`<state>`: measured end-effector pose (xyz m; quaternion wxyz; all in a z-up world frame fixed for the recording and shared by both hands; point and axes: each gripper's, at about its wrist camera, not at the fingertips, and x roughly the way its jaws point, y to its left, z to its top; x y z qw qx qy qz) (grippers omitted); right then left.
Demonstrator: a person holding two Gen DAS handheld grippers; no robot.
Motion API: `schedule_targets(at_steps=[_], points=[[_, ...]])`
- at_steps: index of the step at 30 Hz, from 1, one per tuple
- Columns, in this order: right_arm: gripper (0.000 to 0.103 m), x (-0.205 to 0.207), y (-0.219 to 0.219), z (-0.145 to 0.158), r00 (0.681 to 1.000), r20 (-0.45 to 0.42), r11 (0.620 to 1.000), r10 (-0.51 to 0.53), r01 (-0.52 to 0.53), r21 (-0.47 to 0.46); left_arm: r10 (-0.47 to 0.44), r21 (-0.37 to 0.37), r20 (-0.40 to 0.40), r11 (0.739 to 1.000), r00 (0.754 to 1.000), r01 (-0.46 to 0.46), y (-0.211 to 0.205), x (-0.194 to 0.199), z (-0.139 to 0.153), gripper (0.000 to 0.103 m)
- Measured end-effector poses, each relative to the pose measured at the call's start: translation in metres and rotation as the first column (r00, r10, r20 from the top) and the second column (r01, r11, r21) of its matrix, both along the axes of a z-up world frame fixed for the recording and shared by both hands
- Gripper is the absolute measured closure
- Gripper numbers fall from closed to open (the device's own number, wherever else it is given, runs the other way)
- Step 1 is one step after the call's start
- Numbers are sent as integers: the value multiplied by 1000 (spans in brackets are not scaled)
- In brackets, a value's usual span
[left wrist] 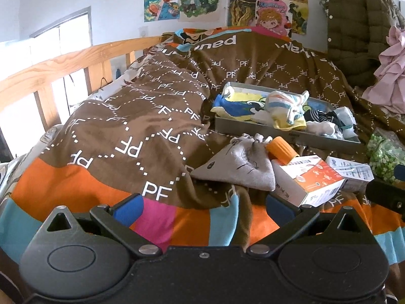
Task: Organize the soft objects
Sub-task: 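Move both open tools back over the remaining pile of items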
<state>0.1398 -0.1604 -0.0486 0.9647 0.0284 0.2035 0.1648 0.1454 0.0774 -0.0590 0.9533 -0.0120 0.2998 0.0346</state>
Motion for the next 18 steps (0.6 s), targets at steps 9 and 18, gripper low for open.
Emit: schedule_targets(at_steps=[9, 18], points=[[0, 9, -2, -6, 999, -15, 1000, -30, 30, 9, 23, -25, -22, 999, 1000, -23, 5, 5, -4, 1], [0, 16, 2, -14, 999, 3, 999, -47, 47, -12, 47, -49, -14, 998, 999, -47, 11, 14, -8, 1]])
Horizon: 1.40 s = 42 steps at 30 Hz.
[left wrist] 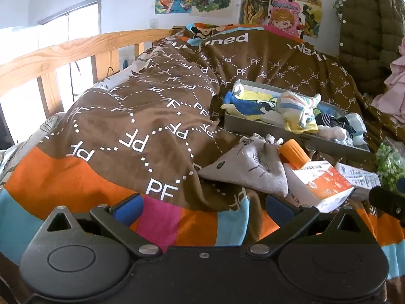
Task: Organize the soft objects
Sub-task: 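Move both open tools back over the remaining pile of items, then grasp the grey drawstring pouch with the left tool while the right tool grasps the orange cap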
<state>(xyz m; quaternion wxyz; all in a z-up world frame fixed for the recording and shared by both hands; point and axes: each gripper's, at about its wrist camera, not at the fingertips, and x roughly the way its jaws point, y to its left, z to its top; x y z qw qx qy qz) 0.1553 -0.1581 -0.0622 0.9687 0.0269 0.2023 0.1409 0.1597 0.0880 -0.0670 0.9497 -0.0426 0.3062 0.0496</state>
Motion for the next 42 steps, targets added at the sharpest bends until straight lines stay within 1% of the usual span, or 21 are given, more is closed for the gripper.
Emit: schedule_targets(at_steps=[10, 13, 16, 19, 21, 24, 27, 29, 31, 33, 35, 37, 39, 40, 42], points=[[0, 7, 4, -7, 1000, 3, 1000, 6, -6, -28, 23, -40, -8, 999, 1000, -24, 1, 17, -5, 1], [0, 10, 5, -5, 999, 33, 999, 7, -6, -35, 32, -30, -4, 999, 999, -32, -2, 22, 0, 1], [0, 19, 8, -2, 997, 78, 999, 22, -18, -51, 40, 6, 4, 999, 999, -40, -6, 26, 12, 1], [0, 37, 13, -1, 994, 77, 994, 80, -73, -86, 42, 36, 4, 998, 999, -42, -9, 31, 29, 1], [0, 48, 13, 0, 991, 77, 991, 109, -102, -88, 40, 52, -8, 998, 999, -39, -13, 33, 40, 1], [0, 63, 5, -1, 991, 53, 991, 123, -120, -52, 22, 118, -36, 993, 999, -18, -21, 34, 55, 1], [0, 68, -7, -5, 991, 29, 991, 131, -131, -24, 12, 201, -65, 980, 998, 1, -28, 38, 64, 1], [0, 68, -15, -10, 989, 27, 989, 145, -144, -15, -6, 228, -87, 973, 996, 26, -31, 45, 66, 1], [0, 73, -18, -16, 988, 8, 988, 156, -156, -14, -20, 250, -121, 967, 992, 50, -32, 53, 64, 1], [0, 76, -22, -19, 986, -6, 986, 167, -167, 4, -49, 261, -150, 961, 987, 87, -31, 61, 59, 1], [0, 74, -27, -18, 984, 0, 984, 176, -176, 19, -73, 283, -187, 951, 980, 124, -31, 72, 51, 1], [0, 71, -30, -17, 983, 25, 983, 181, -181, 11, -123, 279, -214, 943, 969, 181, -29, 81, 45, 1], [0, 74, -31, -17, 981, 37, 982, 190, -190, 14, -173, 272, -247, 932, 953, 240, -28, 90, 42, 1], [0, 77, -31, -18, 980, 31, 981, 194, -195, 15, -200, 269, -259, 925, 945, 270, -27, 94, 41, 1], [0, 80, -30, -19, 978, 26, 978, 205, -206, 20, -253, 282, -278, 901, 927, 330, -26, 102, 40, 1]])
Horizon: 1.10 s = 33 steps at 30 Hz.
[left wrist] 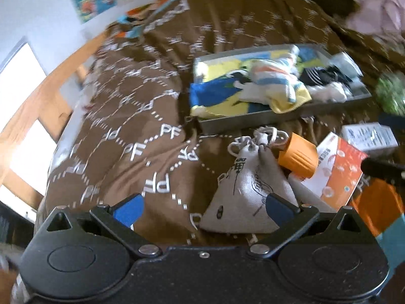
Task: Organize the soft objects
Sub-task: 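Grasp the grey drawstring pouch with the left tool while the right tool grasps the orange cap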
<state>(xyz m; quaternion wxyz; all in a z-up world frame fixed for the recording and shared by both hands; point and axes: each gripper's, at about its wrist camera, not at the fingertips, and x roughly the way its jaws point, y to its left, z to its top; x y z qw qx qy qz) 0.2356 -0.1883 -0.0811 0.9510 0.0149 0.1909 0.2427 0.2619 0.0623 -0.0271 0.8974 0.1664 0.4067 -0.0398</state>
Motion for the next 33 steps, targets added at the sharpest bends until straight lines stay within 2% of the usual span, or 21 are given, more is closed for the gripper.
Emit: schedule_targets(at_steps=[6, 9, 15, 20, 25, 28, 33], points=[[0, 0, 3, -2, 998, -18, 998, 57, -57, -10, -182, 62, -95, 980, 979, 188, 4, 20, -1, 1], [0, 7, 1, -5, 996, -63, 998, 61, -61, -2, -217, 40, -117, 974, 969, 223, 6, 26, -4, 1], [0, 15, 3, 1, 992, -85, 995, 97, -95, 22, -245, -125, -102, 965, 964, 232, 10, 43, -21, 1], [0, 37, 20, 9, 984, -109, 990, 138, -136, 25, -271, -281, -158, 934, 949, 220, 17, 61, -36, 2], [1, 64, 45, 20, 965, -173, 979, 197, -202, -14, -311, -359, -172, 903, 935, 234, 27, 68, -42, 8], [2, 81, 55, 21, 949, -242, 976, 201, -215, -30, -325, -442, -191, 871, 926, 215, 37, 74, -48, 13], [9, 107, 66, 15, 898, -393, 970, 197, -237, -55, -305, -582, -222, 804, 926, 125, 56, 86, -64, 24]])
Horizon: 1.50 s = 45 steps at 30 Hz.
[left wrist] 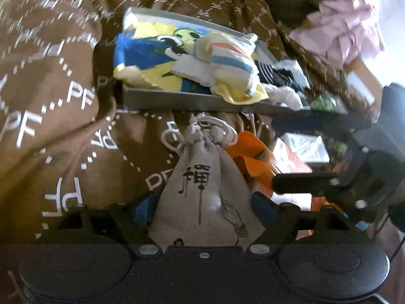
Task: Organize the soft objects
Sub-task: 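Grasp the grey drawstring pouch with the left tool while the right tool grasps the orange cap, then lift the pouch and orange cap and carry both over the grey tray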
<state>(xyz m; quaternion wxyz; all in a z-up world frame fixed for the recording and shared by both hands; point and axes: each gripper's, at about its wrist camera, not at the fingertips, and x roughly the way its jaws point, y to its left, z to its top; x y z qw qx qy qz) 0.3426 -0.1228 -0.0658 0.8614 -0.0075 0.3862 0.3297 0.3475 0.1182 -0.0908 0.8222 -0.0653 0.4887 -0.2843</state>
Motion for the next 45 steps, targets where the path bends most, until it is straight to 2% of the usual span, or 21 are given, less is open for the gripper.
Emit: schedule_targets(at_steps=[2, 4, 5, 9, 11, 14, 17, 21, 24, 28, 33, 38, 41, 45], points=[[10, 10, 4, -3, 998, -55, 1000, -8, 8, -11, 22, -37, -21, 999, 1000, -23, 7, 4, -3, 30], [13, 19, 6, -5, 993, -112, 999, -24, 21, -26, 42, -32, -44, 999, 998, -44, 11, 6, -4, 46], [13, 22, 7, -6, 991, -130, 999, -25, 21, -32, 54, -26, -53, 998, 997, -55, 13, 7, -5, 49], [16, 28, 10, -8, 987, -163, 999, 8, -17, -51, 84, -43, -113, 995, 990, -89, 19, 10, -4, 52], [18, 32, 10, -12, 987, -161, 997, 28, -38, -61, 96, -27, -140, 995, 986, -101, 19, 11, -5, 56], [24, 33, 5, -14, 989, -143, 997, 39, -48, -59, 114, -17, -140, 993, 984, -117, 18, 11, -8, 59], [33, 33, -3, -18, 991, -132, 999, 18, -24, -43, 139, -26, -137, 989, 981, -144, 15, 10, -10, 64], [56, 34, -17, -23, 985, -145, 996, -92, 90, -19, 184, -20, -136, 982, 973, -189, 12, 8, -10, 71], [62, 32, -28, -26, 972, -167, 984, -165, 173, 34, 187, -10, -126, 982, 974, -190, 7, 8, -5, 79], [65, 20, -27, -21, 978, -109, 982, -178, 183, 38, 225, -30, -125, 973, 966, -230, 5, 4, 4, 88], [66, 5, -27, -8, 983, -13, 982, -183, 184, 49, 269, -48, -91, 961, 959, -274, 11, -4, 17, 90], [66, -10, -35, 8, 978, 40, 977, -205, 202, 62, 320, -134, -80, 935, 944, -328, 23, -2, 31, 90], [66, -14, -42, 21, 973, 79, 975, -217, 212, 69, 334, -178, -27, 926, 942, -333, 26, 1, 44, 90], [65, -10, -42, 42, 965, 145, 976, -217, 209, 66, 352, -227, 93, 918, 932, -324, 27, 9, 67, 90]])
